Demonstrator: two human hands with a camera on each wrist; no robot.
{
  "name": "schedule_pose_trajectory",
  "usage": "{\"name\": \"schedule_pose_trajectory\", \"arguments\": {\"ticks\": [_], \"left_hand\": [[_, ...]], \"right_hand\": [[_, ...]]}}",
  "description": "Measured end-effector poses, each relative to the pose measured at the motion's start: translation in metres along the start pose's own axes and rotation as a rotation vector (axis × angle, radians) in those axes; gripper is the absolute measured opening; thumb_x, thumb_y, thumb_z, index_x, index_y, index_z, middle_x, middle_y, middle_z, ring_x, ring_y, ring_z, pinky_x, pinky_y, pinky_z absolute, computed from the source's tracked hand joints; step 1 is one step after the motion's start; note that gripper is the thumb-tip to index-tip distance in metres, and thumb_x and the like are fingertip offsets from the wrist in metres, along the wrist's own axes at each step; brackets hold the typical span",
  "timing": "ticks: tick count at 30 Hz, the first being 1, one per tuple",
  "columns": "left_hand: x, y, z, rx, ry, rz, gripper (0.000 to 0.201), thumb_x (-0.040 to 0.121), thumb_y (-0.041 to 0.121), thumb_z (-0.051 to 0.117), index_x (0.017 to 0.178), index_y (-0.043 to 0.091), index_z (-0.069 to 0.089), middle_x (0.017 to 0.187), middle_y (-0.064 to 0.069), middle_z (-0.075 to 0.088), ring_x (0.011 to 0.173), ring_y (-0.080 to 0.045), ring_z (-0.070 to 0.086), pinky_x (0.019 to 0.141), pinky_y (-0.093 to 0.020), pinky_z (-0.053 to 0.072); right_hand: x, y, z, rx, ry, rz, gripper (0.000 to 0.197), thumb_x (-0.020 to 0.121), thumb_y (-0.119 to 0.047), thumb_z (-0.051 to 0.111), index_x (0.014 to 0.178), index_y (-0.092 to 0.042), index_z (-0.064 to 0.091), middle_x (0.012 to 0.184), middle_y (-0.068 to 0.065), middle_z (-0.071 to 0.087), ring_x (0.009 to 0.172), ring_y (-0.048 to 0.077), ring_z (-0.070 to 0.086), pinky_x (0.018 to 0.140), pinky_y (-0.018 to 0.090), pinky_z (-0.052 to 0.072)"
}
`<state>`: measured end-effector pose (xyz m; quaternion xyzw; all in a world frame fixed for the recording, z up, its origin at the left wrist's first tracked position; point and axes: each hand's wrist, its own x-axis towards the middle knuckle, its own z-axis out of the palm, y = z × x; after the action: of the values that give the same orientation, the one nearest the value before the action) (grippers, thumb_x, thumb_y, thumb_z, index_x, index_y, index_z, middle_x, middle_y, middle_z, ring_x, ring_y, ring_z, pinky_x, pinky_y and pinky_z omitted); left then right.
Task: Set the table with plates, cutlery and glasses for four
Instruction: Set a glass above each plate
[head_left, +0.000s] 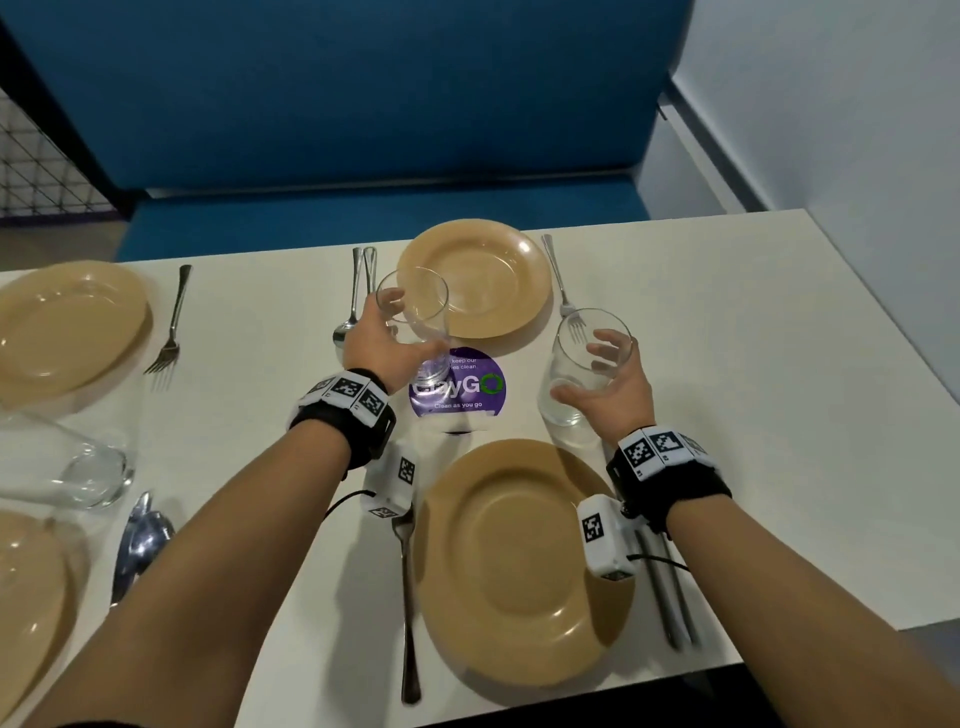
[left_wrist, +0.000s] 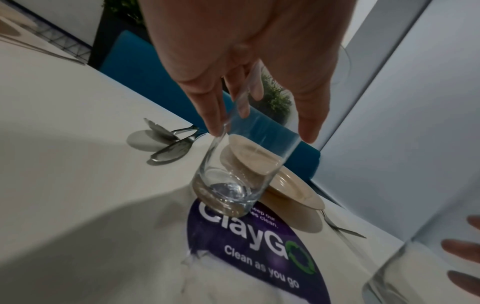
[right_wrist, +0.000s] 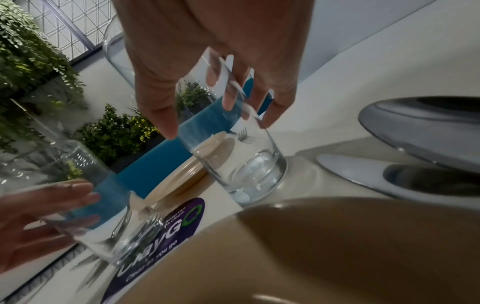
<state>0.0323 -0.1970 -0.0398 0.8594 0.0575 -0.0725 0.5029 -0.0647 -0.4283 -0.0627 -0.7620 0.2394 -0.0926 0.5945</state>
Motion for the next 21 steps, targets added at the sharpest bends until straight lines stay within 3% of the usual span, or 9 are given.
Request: {"name": "schedule_pose_trajectory", "arguments": {"ticks": [8, 13, 17, 21], "left_hand": [[0.001, 0.002, 0.002, -0.005, 0.024, -0.016, 0.083, 0.062, 0.029, 0.087, 0.132, 0.023, 0.043, 0.135, 0.003, 0.053, 0.119, -0.02, 0.054, 0.096, -0.028, 0.042], [0.001, 0.001, 0.0, 0.015, 0.033, -0.032, 0.084, 0.06, 0.031, 0.088, 0.131, 0.024, 0.044, 0.133, 0.003, 0.054, 0.117, -0.019, 0.054, 0.101, -0.033, 0.043], [0.002, -0.001, -0.003, 0.057, 0.048, -0.035, 0.084, 0.058, 0.035, 0.088, 0.13, 0.025, 0.044, 0.131, 0.003, 0.056, 0.117, -0.019, 0.055, 0.102, -0.038, 0.043], [0.001, -0.001, -0.005, 0.063, 0.063, -0.033, 0.082, 0.06, 0.033, 0.088, 0.128, 0.024, 0.044, 0.13, 0.001, 0.056, 0.114, -0.02, 0.056, 0.098, -0.033, 0.044]], "right_hand": [[0.001, -0.004, -0.011, -0.046, -0.127, -0.003, 0.075, 0.063, -0.004, 0.083, 0.124, -0.021, 0.043, 0.121, -0.002, 0.051, 0.11, 0.016, 0.051, 0.089, 0.024, 0.04], [-0.003, -0.003, -0.015, -0.092, -0.189, -0.014, 0.072, 0.063, -0.004, 0.082, 0.118, -0.027, 0.043, 0.118, -0.003, 0.053, 0.11, 0.015, 0.051, 0.096, 0.029, 0.042], [-0.007, -0.004, -0.018, -0.137, -0.229, -0.027, 0.072, 0.063, -0.004, 0.082, 0.122, -0.021, 0.045, 0.119, -0.001, 0.055, 0.109, 0.013, 0.052, 0.093, 0.024, 0.041], [-0.008, -0.005, -0.021, -0.135, -0.217, -0.013, 0.073, 0.063, -0.005, 0.083, 0.122, -0.024, 0.045, 0.119, 0.001, 0.055, 0.109, 0.014, 0.051, 0.091, 0.024, 0.04]]}}
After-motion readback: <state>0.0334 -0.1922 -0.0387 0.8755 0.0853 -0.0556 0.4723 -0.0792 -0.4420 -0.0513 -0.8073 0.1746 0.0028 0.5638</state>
